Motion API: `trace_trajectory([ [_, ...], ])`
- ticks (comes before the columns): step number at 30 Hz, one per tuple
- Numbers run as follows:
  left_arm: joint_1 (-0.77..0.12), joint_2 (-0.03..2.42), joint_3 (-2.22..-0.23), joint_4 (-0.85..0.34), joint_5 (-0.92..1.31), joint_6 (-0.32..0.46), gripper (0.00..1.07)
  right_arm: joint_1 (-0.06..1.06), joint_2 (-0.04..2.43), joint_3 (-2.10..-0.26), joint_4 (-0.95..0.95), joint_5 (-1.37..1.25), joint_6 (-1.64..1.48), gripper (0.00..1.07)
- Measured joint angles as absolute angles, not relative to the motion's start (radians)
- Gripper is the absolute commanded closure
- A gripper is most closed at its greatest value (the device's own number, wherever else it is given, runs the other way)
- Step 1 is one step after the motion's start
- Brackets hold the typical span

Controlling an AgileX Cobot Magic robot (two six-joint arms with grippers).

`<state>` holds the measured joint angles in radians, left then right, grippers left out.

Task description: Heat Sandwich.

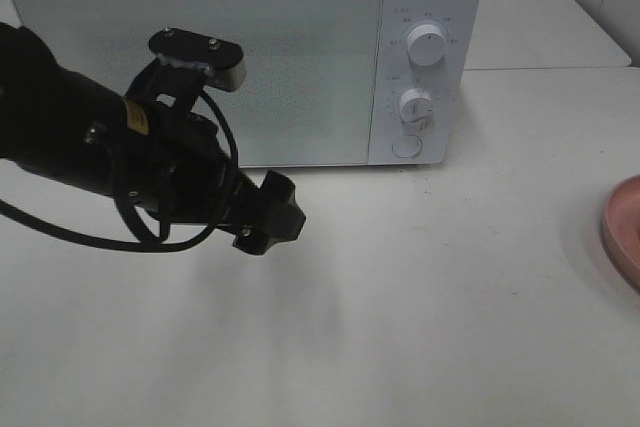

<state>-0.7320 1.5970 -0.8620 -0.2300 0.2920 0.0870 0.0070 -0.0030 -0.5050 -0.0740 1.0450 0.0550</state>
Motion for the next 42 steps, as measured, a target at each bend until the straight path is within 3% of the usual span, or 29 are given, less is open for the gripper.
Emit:
trace_trajectory([
  [7,-0.589,1.525,-0.862,-0.229,0.538,0.048,0.05,0.007,-0.003,-0.505,-0.074,1.045,0.055,0.31],
  [14,-0.39,1.444,-0.862,-0.224,0.704,0.048,0.05,0.007,-0.003,-0.505,-0.074,1.045,0.055,0.31],
  [15,-0.326,1.425,-0.862,-0.216,0.751,0.048,0.05,0.007,-0.003,-0.505,-0.074,1.045,0.055,0.31],
  [25,-0.085,1.364,-0.863,-0.138,0.934,0.045,0.05,0.007,-0.003,-0.505,-0.074,1.045,0.055,0.31],
  [30,-0.032,1.294,-0.832,-0.126,0.952,0.045,0.05,0.007,-0.003,-0.505,-0.074,1.045,0.055,0.31],
  [42,-0.029,1.035,-0.637,-0.115,0.96,0.09,0.05,0.007,-0.003,-0.505,-0.074,1.045,0.055,0.31],
])
